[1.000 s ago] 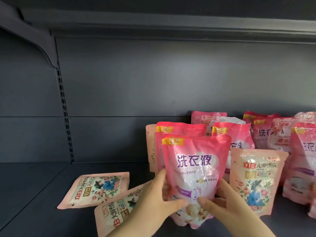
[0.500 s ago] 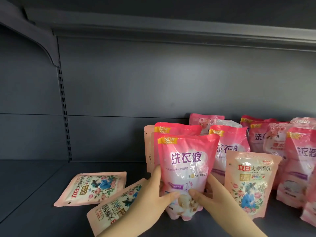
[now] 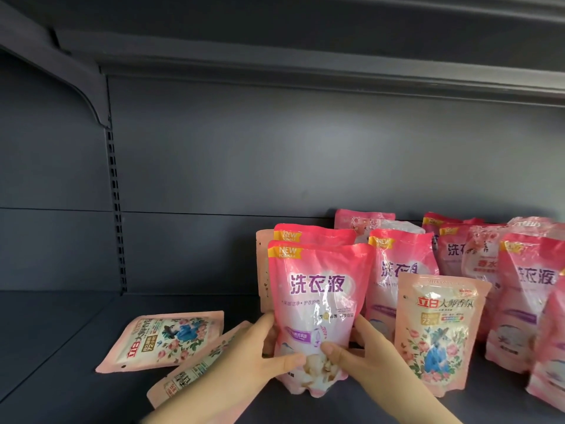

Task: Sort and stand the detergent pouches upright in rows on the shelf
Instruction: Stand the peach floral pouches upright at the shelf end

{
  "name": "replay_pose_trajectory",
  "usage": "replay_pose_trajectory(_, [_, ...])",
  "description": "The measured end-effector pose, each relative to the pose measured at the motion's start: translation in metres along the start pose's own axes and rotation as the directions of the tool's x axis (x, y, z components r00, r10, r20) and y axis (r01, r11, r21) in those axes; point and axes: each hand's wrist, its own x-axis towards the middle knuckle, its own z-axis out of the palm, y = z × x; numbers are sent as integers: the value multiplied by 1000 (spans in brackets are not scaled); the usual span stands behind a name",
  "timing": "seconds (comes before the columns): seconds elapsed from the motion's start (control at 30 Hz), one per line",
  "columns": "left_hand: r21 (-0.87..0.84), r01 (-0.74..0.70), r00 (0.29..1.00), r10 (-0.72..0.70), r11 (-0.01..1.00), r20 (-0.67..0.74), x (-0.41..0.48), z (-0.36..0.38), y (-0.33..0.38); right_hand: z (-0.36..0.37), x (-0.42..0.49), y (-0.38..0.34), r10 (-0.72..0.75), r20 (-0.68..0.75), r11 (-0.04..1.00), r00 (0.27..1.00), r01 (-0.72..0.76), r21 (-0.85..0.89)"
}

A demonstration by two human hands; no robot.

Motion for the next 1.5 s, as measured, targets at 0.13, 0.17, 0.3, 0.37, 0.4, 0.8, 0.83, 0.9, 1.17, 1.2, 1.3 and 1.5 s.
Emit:
replay_pose_trajectory(0.13, [130,1,1000,-2,992,5,-5,-1,10,-2,0,0,4,22,999,1000,-3,-50])
replay_pose_trajectory(0.17, [185,-11,1000,13,983,-10,-6,-1,13,-5,1,1,0,24,997,1000,1,-81])
replay_pose_trajectory(0.3, [282,-26,999,34,959,-23,-12,-1,19,-14,1,-2,-13,-2,935,1000,11,-355])
replay_pose_trajectory(0.37, [282,-19,999,30,959,-34,-12,0,20,-14,0,-7,-12,0,878,1000,10,-479])
replay_pose_trajectory(0.4, [294,-14,999,25,956,-34,-13,-1,22,-15,0,-9,-1,15,840,1000,9,-543])
replay_pose_trajectory(0.8, [712,-53,999,44,701,31,-38,-53,24,-13,-12,-62,214,330,434,919,213,-875])
replay_pose_trajectory(0.83, [737,-45,999,46,675,19,-40,-59,23,-8,-12,-69,218,370,468,903,236,-852])
replay_pose_trajectory(0.9, [771,-25,999,40,636,0,-46,-72,23,3,-13,-79,176,439,517,881,297,-803])
replay_pose_trajectory(1.17, [944,-50,998,-20,326,59,-60,-125,6,56,-2,-123,-77,568,375,819,552,-745])
replay_pose_trajectory(1.2, [957,-62,997,-32,282,74,-61,-133,3,63,2,-129,-100,585,320,805,583,-747])
replay_pose_trajectory(1.3, [977,-72,992,-89,201,92,-66,-155,-7,84,21,-142,-103,619,163,779,627,-762])
replay_pose_trajectory(1.5, [967,-23,991,-122,253,55,-70,-190,-42,141,84,-135,14,545,72,838,543,-837])
